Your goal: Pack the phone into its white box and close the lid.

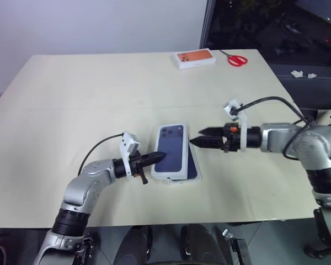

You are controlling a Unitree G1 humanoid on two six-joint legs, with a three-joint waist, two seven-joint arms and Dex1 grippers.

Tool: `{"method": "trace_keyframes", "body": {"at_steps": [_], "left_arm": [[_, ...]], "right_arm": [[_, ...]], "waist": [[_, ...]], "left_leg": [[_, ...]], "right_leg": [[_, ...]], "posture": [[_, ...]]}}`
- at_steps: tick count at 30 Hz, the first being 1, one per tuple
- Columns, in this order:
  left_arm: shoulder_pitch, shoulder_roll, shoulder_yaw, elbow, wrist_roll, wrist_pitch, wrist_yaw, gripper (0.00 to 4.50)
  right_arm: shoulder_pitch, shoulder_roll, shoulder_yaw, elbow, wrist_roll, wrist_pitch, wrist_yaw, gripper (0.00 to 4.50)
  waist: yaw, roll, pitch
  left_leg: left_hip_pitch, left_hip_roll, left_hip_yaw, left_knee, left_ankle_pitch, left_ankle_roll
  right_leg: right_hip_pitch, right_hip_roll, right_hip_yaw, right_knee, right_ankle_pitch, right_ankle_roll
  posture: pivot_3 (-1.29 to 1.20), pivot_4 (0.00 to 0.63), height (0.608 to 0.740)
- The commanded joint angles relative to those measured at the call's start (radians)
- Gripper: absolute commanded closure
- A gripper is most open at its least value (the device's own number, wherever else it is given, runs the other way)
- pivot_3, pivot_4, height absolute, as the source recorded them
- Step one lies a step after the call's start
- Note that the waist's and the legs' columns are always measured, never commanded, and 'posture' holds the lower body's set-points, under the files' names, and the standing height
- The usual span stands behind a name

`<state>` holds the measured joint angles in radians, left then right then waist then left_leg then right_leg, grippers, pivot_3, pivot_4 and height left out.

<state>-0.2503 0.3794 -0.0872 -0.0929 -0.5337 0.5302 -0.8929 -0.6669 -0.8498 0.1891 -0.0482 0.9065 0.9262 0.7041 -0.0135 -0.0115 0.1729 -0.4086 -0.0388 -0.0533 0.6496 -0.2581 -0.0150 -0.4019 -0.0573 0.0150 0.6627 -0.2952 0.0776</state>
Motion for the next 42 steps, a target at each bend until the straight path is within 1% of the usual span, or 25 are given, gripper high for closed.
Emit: {"method": "trace_keyframes", "body": {"at_steps": [1,3,6,11,14,15,16,18,19,22,23,28,37,42], "left_arm": [[0.005,0.013,0.013,-0.016,-0.002,-0.008,-0.007,4.50],[0.006,0.039,0.054,-0.027,-0.020,0.003,-0.006,4.50],[0.001,0.066,0.106,-0.042,-0.050,0.021,0.001,4.50],[-0.010,0.098,0.153,-0.017,-0.051,0.033,0.020,4.50],[-0.018,0.106,0.150,0.032,-0.017,0.018,0.037,4.50],[-0.024,0.107,0.145,0.052,-0.002,0.016,0.048,4.50],[-0.032,0.108,0.128,0.080,0.033,0.000,0.061,4.50],[-0.047,0.100,0.111,0.121,0.062,0.002,0.079,4.50],[-0.051,0.096,0.109,0.131,0.067,0.003,0.080,4.50],[-0.063,0.084,0.091,0.149,0.084,-0.009,0.067,4.50],[-0.063,0.069,0.076,0.150,0.075,0.003,0.053,4.50],[-0.085,-0.003,0.045,0.170,0.061,0.018,0.032,4.50],[-0.084,-0.041,0.042,0.102,0.030,0.072,0.034,4.50],[-0.074,-0.040,0.033,0.056,0.028,0.090,0.035,4.50]], "right_arm": [[0.015,0.002,0.067,-0.002,-0.239,-0.222,0.104,0.07],[0.059,0.001,0.096,-0.005,-0.343,-0.331,0.142,0.07],[0.083,0.022,0.095,0.024,-0.442,-0.424,0.161,0.07],[0.085,0.063,0.082,0.059,-0.550,-0.500,0.169,0.07],[0.088,0.087,0.067,0.063,-0.577,-0.504,0.174,0.07],[0.089,0.091,0.063,0.062,-0.583,-0.503,0.181,0.60],[0.089,0.089,0.062,0.060,-0.595,-0.505,0.188,0.89],[0.094,0.083,0.057,0.052,-0.606,-0.505,0.210,1.98],[0.095,0.084,0.054,0.049,-0.609,-0.503,0.216,2.42],[0.103,0.094,0.043,0.039,-0.612,-0.495,0.228,4.03],[0.108,0.109,0.035,0.037,-0.602,-0.480,0.226,4.47],[0.125,0.148,0.027,0.017,-0.605,-0.447,0.229,4.47],[0.139,0.164,0.024,-0.013,-0.623,-0.429,0.234,4.47],[0.148,0.151,0.019,-0.010,-0.641,-0.434,0.250,4.47]], "waist": [[0.002,0.000,0.000],[0.005,0.000,0.000],[0.003,-0.001,0.000],[0.002,-0.001,0.000],[0.002,-0.001,0.000],[0.003,-0.001,0.000],[0.003,-0.001,0.000],[0.004,-0.001,0.000],[0.004,-0.001,0.000],[0.004,-0.001,0.000],[0.004,-0.001,0.000],[0.005,-0.001,0.000],[0.003,-0.001,0.000],[0.003,-0.001,0.000]], "left_leg": [[0.000,0.000,0.000,0.000,0.000,0.000],[-0.001,0.000,0.000,0.000,0.000,0.000],[-0.001,-0.001,0.000,0.000,0.000,0.000],[0.000,-0.001,0.000,0.000,0.000,0.000],[0.000,-0.001,0.000,0.000,0.000,-0.001],[0.000,-0.001,0.000,0.000,0.000,-0.001],[0.000,-0.001,0.000,0.000,0.000,-0.001],[0.000,-0.001,0.000,0.000,0.000,-0.001],[0.000,-0.002,0.000,0.000,0.000,-0.001],[-0.001,-0.002,0.000,0.000,0.000,-0.001],[-0.001,-0.002,0.000,0.000,0.000,-0.001],[0.000,-0.003,0.000,0.000,0.000,-0.001],[0.000,-0.003,0.000,0.000,0.000,-0.001],[0.000,-0.003,0.000,0.000,0.000,-0.001]], "right_leg": [[0.000,0.000,0.000,0.000,0.000,0.000],[0.000,-0.001,0.000,0.000,0.000,0.000],[0.000,-0.002,0.000,0.000,0.000,0.000],[-0.001,-0.002,0.000,0.000,0.000,0.000],[-0.001,-0.002,0.000,0.000,0.000,0.000],[-0.001,-0.002,0.000,0.000,0.000,0.000],[-0.001,-0.003,0.000,0.000,0.000,0.000],[-0.001,-0.003,0.000,0.000,0.000,0.000],[-0.001,-0.003,0.000,0.000,0.000,0.000],[-0.001,-0.004,0.000,0.000,0.000,0.000],[-0.001,-0.004,0.000,0.000,0.000,0.000],[0.000,-0.004,0.000,0.000,0.000,0.000],[0.000,-0.004,0.000,0.001,0.000,0.000],[0.000,-0.004,0.000,0.001,0.000,0.000]], "posture": [[0.00,0.150,0.740],[0.00,0.150,0.740],[0.00,0.150,0.740],[0.00,0.150,0.740],[0.00,0.150,0.740],[0.00,0.150,0.740],[0.00,0.150,0.740],[0.00,0.150,0.740],[0.00,0.150,0.740],[0.00,0.150,0.740],[0.00,0.150,0.740],[0.00,0.150,0.740],[0.00,0.150,0.740],[0.00,0.150,0.740]]}}
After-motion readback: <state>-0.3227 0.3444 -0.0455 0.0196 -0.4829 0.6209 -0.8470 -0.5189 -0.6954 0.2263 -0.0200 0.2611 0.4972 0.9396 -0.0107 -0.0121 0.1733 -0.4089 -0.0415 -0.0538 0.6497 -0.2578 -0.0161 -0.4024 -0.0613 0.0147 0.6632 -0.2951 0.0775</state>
